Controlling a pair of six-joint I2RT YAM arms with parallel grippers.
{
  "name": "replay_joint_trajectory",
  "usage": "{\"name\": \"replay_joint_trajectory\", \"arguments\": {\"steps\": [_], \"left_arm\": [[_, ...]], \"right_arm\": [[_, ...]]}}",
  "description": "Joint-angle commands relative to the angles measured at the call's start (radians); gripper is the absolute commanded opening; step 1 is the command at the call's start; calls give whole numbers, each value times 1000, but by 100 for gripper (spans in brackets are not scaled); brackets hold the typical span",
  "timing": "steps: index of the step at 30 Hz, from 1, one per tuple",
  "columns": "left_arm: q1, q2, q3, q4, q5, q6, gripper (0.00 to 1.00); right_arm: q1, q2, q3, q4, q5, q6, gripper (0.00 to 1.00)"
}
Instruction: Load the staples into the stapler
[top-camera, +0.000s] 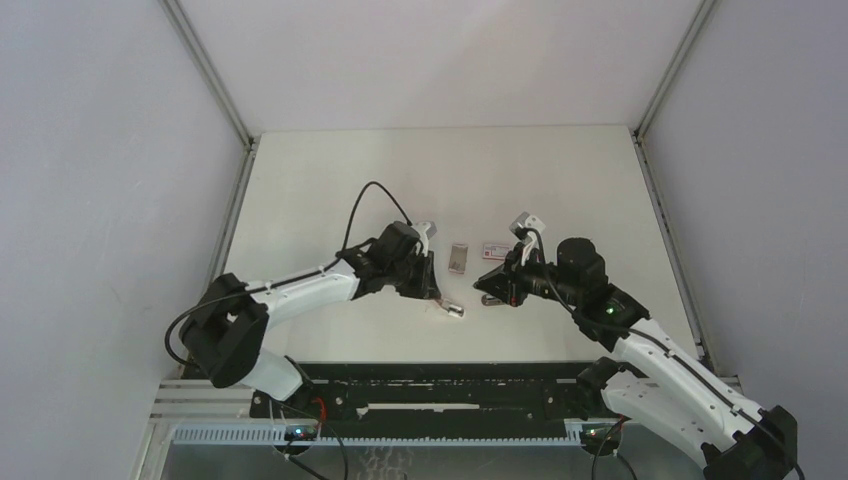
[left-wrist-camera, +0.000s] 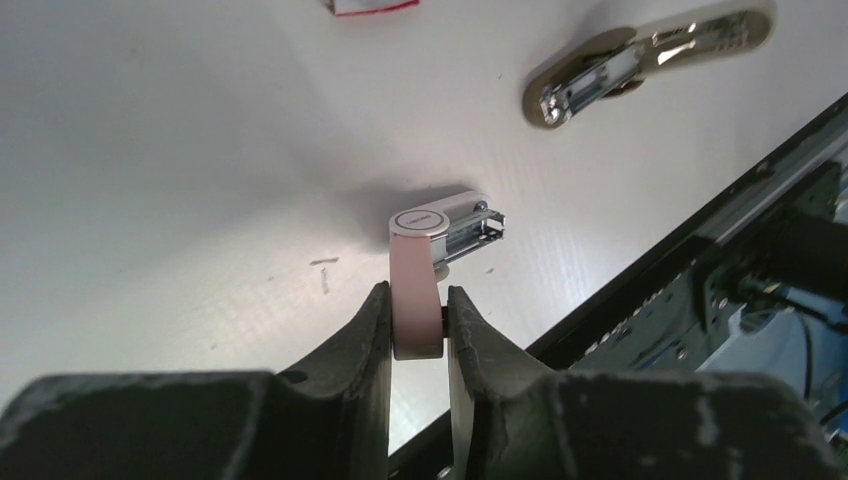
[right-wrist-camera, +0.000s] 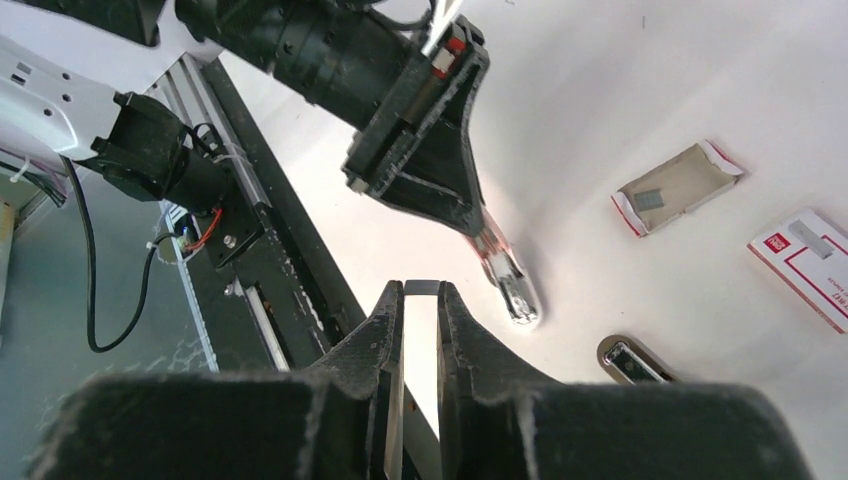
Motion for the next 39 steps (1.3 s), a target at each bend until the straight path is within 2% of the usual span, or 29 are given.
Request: {"name": "replay_joint_trajectory", "arguments": {"steps": [1, 3, 9, 13, 17, 23, 33, 39], "left_arm": [[50, -66, 83, -169, 137, 217, 0], [58, -72, 97, -201, 195, 253, 0], [81, -64, 192, -407, 122, 423, 0], [107, -50, 170, -359, 175, 411, 0], [116, -19, 179, -354, 171, 421, 0], [125, -19, 158, -334, 177, 412, 0], [150, 21, 148, -315, 239, 386, 0], [160, 40, 147, -320, 247, 381, 0]], "right_arm": [[25, 9, -8, 40, 38, 17, 7], [42, 24, -8, 49, 63, 18, 7], [90, 65, -10, 89, 121, 16, 7], [105, 66, -56, 142, 174, 24, 7], [120, 77, -115, 219, 215, 39, 8], [221, 145, -146, 290, 346, 1, 8], [335, 402, -136, 534, 444, 5, 8], [391, 546, -77, 577, 457, -20, 8]]}}
